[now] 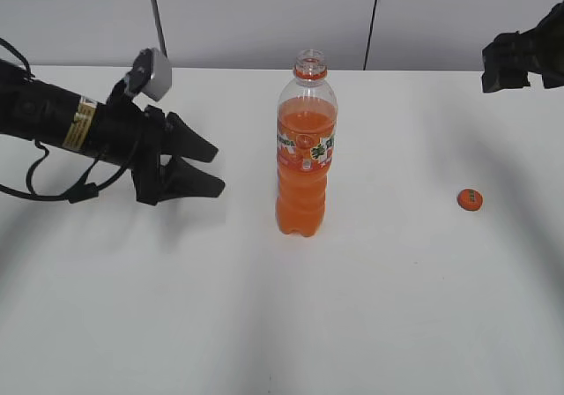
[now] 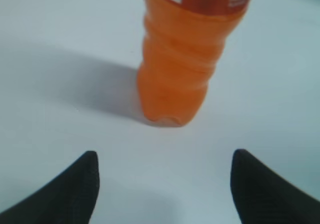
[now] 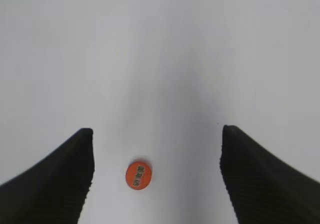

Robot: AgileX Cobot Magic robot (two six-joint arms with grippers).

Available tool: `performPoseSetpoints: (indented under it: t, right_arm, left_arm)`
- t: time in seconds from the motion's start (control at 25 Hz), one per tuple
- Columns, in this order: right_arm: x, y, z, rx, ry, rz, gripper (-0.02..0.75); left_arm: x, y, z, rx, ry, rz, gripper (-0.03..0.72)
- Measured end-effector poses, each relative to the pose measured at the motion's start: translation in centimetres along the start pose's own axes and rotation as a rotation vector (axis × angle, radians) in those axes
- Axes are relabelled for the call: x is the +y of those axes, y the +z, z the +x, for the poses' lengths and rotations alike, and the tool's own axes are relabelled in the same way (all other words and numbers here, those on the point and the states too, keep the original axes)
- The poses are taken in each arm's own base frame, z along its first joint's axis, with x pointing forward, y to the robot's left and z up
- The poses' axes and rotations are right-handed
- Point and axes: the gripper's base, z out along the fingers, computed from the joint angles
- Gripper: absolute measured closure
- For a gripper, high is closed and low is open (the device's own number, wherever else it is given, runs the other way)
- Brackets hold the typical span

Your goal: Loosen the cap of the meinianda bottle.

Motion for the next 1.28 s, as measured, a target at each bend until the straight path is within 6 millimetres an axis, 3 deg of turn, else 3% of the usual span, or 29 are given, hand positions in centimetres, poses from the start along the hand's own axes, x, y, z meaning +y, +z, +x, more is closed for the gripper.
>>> performPoseSetpoints:
  t: [0.2, 0.48, 0.76, 0.88, 1.08, 1.28]
  right_arm:
    - [-0.6, -1.9, -0.8, -0.073, -0.096, 0.059, 0.15]
    - [-1.6, -3.1, -2.0, -0.072, -0.236, 0.171, 0.15]
    - [-2.9, -4.3, -2.4, 0.03, -0.315, 0.294, 0.15]
    - [-3.3, -4.7, -2.2, 0.07, -0.338, 0.339, 0.15]
    - [-3.7, -5.6, -2.1, 0.091, -0.304, 0.375, 0.15]
    - [-3.4, -7.5, -3.8, 0.07, -0.177, 0.339, 0.15]
  left_arm:
    - [1.8, -3.3, -2.1, 0.072, -0.062, -0.336, 0.215]
    - [3.8, -9.4, -4.7, 0.106, -0.164, -0.915, 0.221]
    - [4.0, -14.3, -4.5, 0.168, -0.357, -1.367, 0.224]
    - [3.3, -15.1, -4.1, 0.268, -0.417, -1.379, 0.224]
    - [1.9, -15.0, -3.7, 0.433, -0.47, -1.234, 0.224]
    - [0.8, -17.3, -7.0, 0.507, -0.502, -1.171, 0.224]
